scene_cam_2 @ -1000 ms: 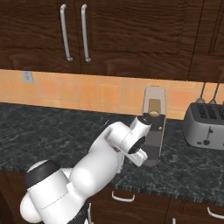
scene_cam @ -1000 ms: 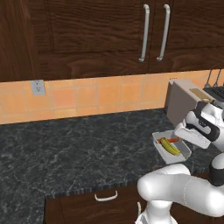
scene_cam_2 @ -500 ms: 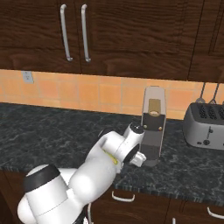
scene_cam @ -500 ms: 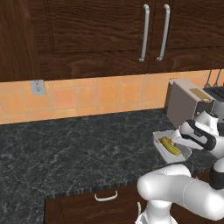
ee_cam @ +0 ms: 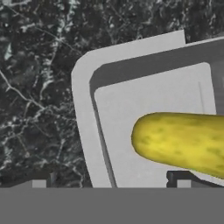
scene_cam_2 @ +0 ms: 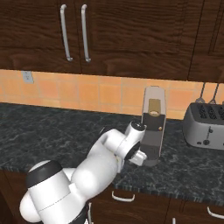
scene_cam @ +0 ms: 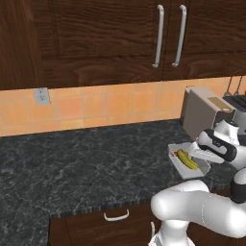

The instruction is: Take the meat container that has the fish and place it on the second highest rack of the freezer. Then take the vegetable container that has the carrot and cucumber and place it on the highest rack of the freezer.

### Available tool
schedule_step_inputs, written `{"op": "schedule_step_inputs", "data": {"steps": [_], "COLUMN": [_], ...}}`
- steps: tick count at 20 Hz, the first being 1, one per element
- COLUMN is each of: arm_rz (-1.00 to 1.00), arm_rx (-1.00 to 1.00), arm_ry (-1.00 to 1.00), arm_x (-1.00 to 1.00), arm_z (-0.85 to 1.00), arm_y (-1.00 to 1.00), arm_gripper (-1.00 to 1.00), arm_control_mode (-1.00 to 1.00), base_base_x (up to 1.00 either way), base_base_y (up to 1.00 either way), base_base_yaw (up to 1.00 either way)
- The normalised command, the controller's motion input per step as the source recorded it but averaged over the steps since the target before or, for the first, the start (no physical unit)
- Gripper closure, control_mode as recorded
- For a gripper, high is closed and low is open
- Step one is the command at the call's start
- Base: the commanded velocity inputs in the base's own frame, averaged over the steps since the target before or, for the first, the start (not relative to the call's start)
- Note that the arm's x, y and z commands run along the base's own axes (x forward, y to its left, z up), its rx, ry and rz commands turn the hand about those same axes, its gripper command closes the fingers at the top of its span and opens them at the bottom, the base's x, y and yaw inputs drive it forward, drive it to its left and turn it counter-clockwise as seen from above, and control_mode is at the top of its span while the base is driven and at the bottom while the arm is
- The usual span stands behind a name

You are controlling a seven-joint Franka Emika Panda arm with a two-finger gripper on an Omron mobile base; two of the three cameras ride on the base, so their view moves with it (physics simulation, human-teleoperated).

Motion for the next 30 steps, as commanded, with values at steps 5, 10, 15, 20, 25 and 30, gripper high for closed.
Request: {"op": "schedule_step_inputs", "data": {"steps": [5,10,15,20,25,30], "arm_rz": [0.0,-0.05,-0.41,-0.56,-0.38,-0.27], "arm_rx": [-0.01,0.0,0.19,0.26,-0.05,-0.01], "arm_ry": [-0.06,0.03,0.26,0.14,0.15,0.12], "arm_x": [-0.02,-0.31,-0.48,-0.28,0.07,0.0], "arm_z": [0.22,0.52,0.22,-0.15,-0.38,-0.2], "arm_y": [0.05,0.0,0.01,0.26,0.31,0.03], "arm_gripper": [-1.0,-1.0,-1.0,-1.0,-1.0,-1.0], "arm_control_mode": [-1.0,-1.0,-1.0,-1.0,-1.0,-1.0], "base_base_x": [0.0,0.0,0.0,0.0,0.0,0.0], "base_base_y": [0.0,0.0,0.0,0.0,0.0,0.0], "base_base_yaw": [0.0,0.0,0.0,0.0,0.0,0.0]}}
